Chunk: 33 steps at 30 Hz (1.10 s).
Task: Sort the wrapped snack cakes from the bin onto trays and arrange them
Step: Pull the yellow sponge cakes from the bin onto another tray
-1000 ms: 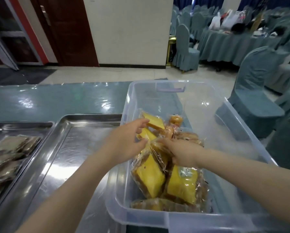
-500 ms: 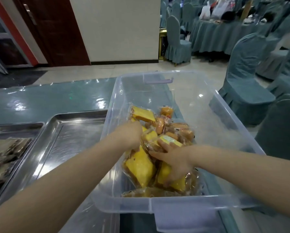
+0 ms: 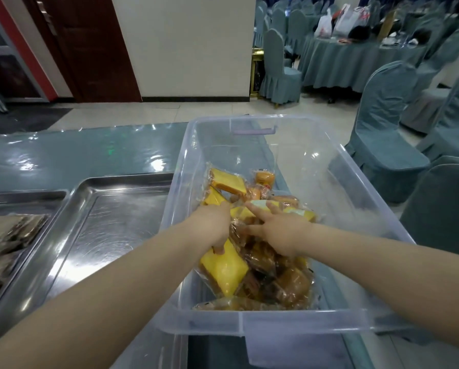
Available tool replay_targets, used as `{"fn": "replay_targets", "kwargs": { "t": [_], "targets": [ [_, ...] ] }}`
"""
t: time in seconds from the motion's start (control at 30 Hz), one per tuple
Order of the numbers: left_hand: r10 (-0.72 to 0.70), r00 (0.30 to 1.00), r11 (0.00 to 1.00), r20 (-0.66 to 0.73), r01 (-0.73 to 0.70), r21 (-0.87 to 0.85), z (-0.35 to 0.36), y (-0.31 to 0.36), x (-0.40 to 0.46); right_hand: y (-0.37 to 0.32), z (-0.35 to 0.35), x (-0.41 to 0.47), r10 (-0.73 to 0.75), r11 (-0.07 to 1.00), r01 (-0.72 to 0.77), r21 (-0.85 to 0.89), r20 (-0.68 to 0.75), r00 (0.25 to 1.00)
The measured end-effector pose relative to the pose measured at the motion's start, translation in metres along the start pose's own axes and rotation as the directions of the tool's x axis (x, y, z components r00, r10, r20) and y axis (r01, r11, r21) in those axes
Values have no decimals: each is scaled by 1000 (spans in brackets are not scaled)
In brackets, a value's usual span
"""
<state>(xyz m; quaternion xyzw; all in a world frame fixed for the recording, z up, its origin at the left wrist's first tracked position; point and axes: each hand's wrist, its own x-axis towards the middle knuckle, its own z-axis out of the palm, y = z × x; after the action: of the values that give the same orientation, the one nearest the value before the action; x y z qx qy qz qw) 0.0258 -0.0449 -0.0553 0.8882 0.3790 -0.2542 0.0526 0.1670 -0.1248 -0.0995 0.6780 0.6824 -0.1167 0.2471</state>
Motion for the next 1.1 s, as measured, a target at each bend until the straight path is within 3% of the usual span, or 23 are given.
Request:
{"fn": "replay_targets", "kwargs": {
  "t": [0.07,0.17,0.23,0.3,0.43,0.5,0.57,0.63,0.77,0.9,1.1],
  "targets": [
    [-5,1000,998,-26,3,-69,-1,-1,1,2,0,3,26,999,-28,33,49,998],
    [-25,982,984,-187,-9,-179,-1,-5,2,1,5,3,28,1000,-28,2,83,996],
    [-53,949,973,-310,-21,-230,-1,-9,3,4,5,1,46,998,-45,-49,25,999],
    [-74,917,965,-391,-34,-261,-2,-10,5,9,-1,1,63,998,-65,-12,-124,990],
    [-104,863,964,-494,-35,-264,-4,-13,7,23,-14,6,229,949,-103,297,-432,872],
    [-118,813,963,-570,-47,-266,-8,-17,5,28,-15,10,371,884,-139,446,-489,790],
    [-136,757,962,-639,-54,-269,-12,-19,2,30,-14,16,465,810,-152,566,-463,755],
    [-148,688,967,-710,-50,-251,-16,-19,1,24,-13,21,458,781,-119,613,-433,776],
    [-131,603,980,-787,-41,-195,-20,-20,2,-2,1,32,285,898,-107,426,-380,880],
    [-138,578,978,-804,-49,-203,-18,-21,3,-16,15,42,307,893,-191,408,-242,920],
    [-161,579,966,-799,-73,-247,-17,-24,5,-12,8,42,347,871,-196,450,-281,895]
  ]
}}
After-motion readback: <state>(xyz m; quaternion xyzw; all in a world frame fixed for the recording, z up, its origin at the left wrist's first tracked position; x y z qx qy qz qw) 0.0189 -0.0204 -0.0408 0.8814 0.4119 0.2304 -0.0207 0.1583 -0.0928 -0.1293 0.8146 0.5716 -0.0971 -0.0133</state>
